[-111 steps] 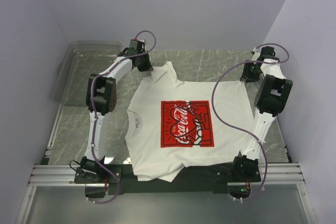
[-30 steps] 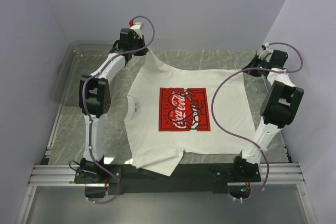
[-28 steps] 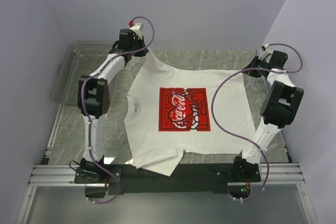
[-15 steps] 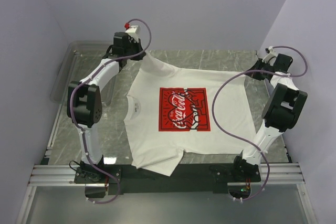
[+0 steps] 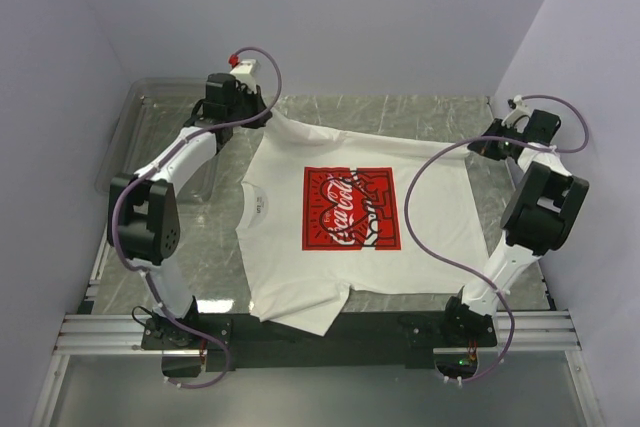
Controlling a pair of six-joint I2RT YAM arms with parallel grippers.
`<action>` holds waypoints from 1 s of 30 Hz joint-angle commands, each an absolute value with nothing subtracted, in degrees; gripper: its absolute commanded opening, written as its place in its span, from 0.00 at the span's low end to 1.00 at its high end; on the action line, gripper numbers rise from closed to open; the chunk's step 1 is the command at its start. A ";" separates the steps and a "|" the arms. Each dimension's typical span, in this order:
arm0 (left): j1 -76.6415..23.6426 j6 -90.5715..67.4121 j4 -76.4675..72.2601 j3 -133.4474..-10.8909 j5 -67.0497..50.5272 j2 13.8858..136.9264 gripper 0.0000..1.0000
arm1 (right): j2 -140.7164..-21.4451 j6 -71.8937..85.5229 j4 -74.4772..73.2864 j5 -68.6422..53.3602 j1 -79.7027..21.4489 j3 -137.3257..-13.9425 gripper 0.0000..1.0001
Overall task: Fold and stack the t-shirts
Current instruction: Fold the tshirt
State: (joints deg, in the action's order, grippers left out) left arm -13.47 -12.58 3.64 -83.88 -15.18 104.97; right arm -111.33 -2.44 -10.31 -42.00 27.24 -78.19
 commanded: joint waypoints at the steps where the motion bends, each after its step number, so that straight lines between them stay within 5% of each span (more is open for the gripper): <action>1: -13.45 -11.51 0.53 -81.48 -16.70 98.45 0.00 | -106.35 -3.34 -8.61 -42.10 28.39 -77.52 0.00; 30: -14.24 -13.71 1.76 -67.24 -17.40 85.53 0.01 | -109.25 -2.72 -10.37 -36.30 26.98 -80.42 0.00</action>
State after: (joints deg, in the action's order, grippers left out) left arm -13.87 -13.13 3.25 -68.47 -16.86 89.32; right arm -109.32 -2.22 -11.20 -37.06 27.24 -78.39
